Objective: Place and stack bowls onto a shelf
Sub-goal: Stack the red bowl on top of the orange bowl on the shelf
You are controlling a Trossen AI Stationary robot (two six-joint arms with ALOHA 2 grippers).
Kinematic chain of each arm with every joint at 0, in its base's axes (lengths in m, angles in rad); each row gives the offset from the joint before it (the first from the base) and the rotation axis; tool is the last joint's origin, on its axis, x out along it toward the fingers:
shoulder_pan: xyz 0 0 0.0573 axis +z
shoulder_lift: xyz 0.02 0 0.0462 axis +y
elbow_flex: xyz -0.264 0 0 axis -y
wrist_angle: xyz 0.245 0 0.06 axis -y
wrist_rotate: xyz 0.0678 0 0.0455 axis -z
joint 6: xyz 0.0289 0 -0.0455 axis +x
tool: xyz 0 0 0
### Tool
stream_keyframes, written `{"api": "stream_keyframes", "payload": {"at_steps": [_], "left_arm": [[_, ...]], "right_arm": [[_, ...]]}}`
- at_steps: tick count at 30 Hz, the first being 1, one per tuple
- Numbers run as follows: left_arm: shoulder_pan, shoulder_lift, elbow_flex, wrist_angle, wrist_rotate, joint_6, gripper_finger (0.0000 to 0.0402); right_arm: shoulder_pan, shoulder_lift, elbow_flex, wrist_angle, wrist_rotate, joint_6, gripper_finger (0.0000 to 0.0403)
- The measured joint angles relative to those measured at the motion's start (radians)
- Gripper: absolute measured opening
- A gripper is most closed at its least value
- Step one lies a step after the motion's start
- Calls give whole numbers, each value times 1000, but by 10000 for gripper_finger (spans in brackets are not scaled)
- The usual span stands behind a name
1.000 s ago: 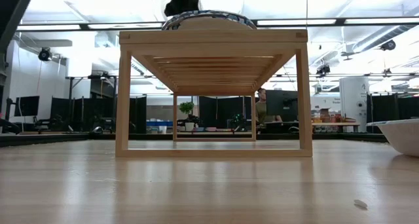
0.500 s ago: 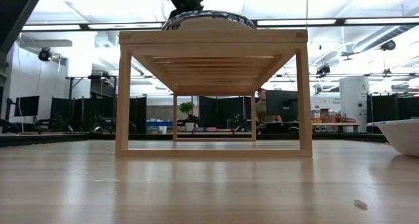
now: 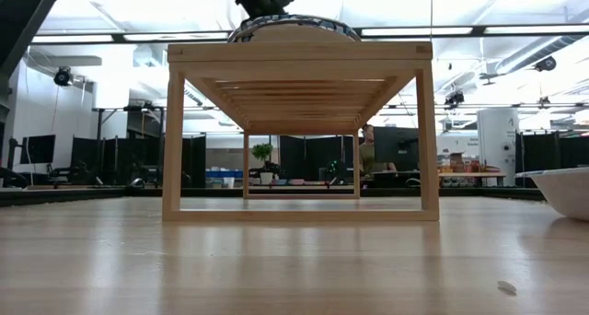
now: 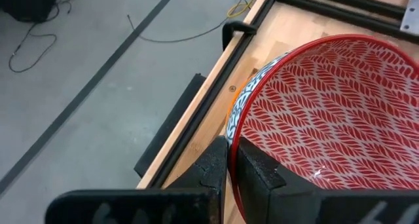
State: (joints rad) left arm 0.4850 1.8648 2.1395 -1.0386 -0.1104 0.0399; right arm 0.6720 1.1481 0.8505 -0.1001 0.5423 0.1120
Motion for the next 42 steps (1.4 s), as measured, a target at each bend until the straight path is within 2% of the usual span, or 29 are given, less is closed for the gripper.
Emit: {"api": "stream_keyframes", "payload": {"at_steps": [18, 31, 37, 39, 42], "left_arm": [[0, 0, -22, 38, -1, -23, 14], [0, -1, -22, 40, -1, -24, 91], [0, -1, -22, 28, 1, 53, 104], [1, -1, -22, 8, 59, 127, 104], [0, -1, -22, -61, 215, 233, 97]], "right_arm": [[0, 0, 0, 0, 0, 0, 9], [0, 0, 0, -1, 0, 0, 9], [0, 0, 0, -2, 0, 0, 9], [0, 0, 0, -3, 0, 0, 9], [0, 0, 0, -11, 0, 0, 9]]}}
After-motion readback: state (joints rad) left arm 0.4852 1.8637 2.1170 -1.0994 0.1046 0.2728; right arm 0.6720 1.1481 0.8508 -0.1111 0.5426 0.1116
